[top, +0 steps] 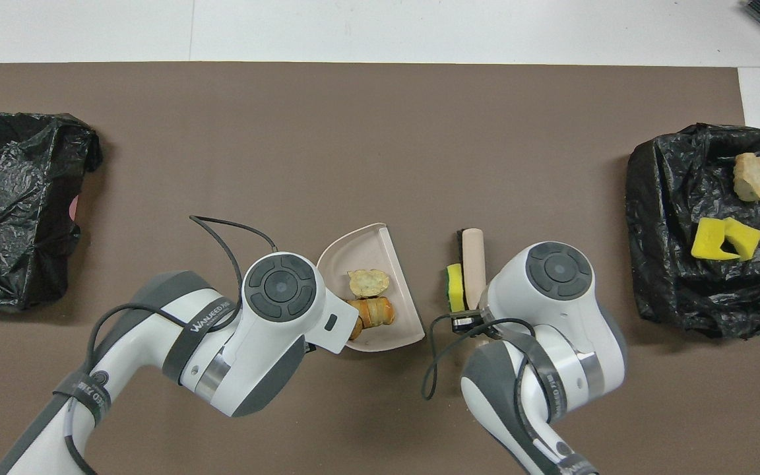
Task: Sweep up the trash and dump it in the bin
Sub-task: 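Sweep the yellow sponge into the dustpan with the right gripper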
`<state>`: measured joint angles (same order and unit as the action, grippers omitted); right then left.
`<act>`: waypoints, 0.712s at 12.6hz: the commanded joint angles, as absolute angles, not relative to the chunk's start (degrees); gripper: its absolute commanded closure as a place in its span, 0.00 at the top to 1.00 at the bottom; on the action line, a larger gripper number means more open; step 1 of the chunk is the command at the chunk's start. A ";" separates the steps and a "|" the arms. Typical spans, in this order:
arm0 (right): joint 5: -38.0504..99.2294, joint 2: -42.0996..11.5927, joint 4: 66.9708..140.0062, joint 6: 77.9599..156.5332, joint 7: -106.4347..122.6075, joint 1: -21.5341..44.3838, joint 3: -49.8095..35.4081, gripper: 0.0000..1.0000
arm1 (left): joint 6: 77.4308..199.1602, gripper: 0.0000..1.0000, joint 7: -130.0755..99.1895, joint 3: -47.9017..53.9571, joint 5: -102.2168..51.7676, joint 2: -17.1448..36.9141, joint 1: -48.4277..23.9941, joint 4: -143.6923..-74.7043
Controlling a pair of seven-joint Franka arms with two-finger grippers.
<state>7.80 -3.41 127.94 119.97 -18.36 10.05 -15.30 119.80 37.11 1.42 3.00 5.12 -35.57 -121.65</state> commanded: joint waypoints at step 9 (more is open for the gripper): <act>23.20 -0.98 121.64 109.79 -14.06 12.66 -14.68 0.00 | 120.67 0.00 42.34 0.97 3.78 3.43 -33.67 -123.84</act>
